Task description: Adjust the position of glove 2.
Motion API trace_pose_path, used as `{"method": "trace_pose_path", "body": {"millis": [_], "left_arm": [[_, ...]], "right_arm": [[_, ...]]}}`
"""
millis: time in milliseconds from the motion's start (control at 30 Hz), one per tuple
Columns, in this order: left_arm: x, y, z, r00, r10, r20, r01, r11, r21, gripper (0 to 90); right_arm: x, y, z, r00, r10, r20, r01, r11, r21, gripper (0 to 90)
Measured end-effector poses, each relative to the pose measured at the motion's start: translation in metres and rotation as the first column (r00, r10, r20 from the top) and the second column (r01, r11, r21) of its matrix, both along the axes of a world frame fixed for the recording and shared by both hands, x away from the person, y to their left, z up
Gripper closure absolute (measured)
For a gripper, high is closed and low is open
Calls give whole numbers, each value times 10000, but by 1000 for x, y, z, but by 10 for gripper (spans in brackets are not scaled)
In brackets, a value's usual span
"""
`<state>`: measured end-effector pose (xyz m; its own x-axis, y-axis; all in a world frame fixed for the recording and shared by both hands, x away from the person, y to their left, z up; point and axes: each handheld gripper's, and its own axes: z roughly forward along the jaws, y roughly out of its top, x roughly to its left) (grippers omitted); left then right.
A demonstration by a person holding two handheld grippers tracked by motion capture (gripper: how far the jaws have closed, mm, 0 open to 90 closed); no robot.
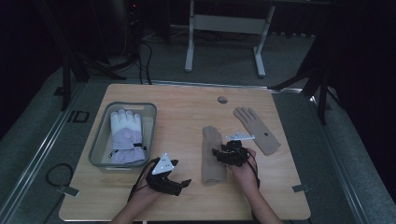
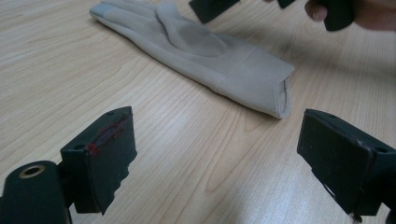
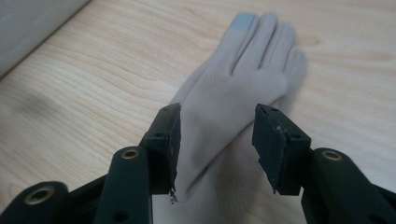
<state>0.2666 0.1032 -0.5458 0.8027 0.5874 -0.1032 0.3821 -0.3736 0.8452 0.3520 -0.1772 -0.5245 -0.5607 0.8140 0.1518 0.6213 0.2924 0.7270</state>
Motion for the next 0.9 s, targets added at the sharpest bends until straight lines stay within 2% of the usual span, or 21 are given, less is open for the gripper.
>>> {"method": "trace_pose_path", "body": {"millis": [100,167,300,400,433,467,500,567,600,633,667,700,733,800,900], "left_arm": [[0,0,0,10000,7,-2,-7,10000,20,117],[1,1,0,10000,-1,-2,1,10000,13,117],[1,1,-1,10000,14,-40,-14,10000,-19,117],[1,1,-2,10000,6,-69,-6,10000,-17,117],[1,1,-2,10000,6,-69,-6,10000,-17,117],[1,0,-2,10000,5,-69,-5,10000,16,117],[1,0,-2,10000,5,-69,-5,10000,16,117],[0,0,-1,10000,-38,-42,38,10000,-3,117],[0,0,-1,10000,-42,-42,42,10000,0,117],[0,0,0,10000,-44,-48,44,10000,-23,117],[0,-1,0,10000,-42,-50,42,10000,-40,117],[0,-1,-1,10000,-46,-59,45,10000,-36,117],[0,-1,-1,9999,-61,-93,61,10000,-29,117],[0,-1,-1,9999,-41,-98,40,10000,-65,117],[0,-1,-1,9999,-97,-77,96,9999,-98,117]], "right_arm": [[4,-14,9,9986,379,381,-372,9991,-177,521],[6,-21,12,9971,446,609,-421,9982,-416,534],[14,-42,15,9950,532,846,-494,9977,-465,541],[21,-61,16,9951,335,926,-296,9986,-428,550],[21,-61,16,9951,335,926,-296,9986,-428,550],[26,-75,17,9939,136,1091,-83,9987,-493,552],[26,-75,17,9939,136,1091,-83,9987,-493,552],[32,-90,18,9937,-250,1094,292,9989,-368,556],[37,-101,18,9927,-488,1106,540,9976,-443,558],[37,-101,18,9927,-488,1106,540,9976,-443,558],[44,-112,17,9918,-705,1067,766,9956,-538,558],[44,-112,17,9918,-705,1067,766,9956,-538,558],[51,-121,15,9909,-862,1034,936,9933,-681,557],[54,-124,15,9905,-930,1011,1006,9923,-723,557],[66,-134,12,9901,-1001,980,1102,9885,-1034,553]]}}
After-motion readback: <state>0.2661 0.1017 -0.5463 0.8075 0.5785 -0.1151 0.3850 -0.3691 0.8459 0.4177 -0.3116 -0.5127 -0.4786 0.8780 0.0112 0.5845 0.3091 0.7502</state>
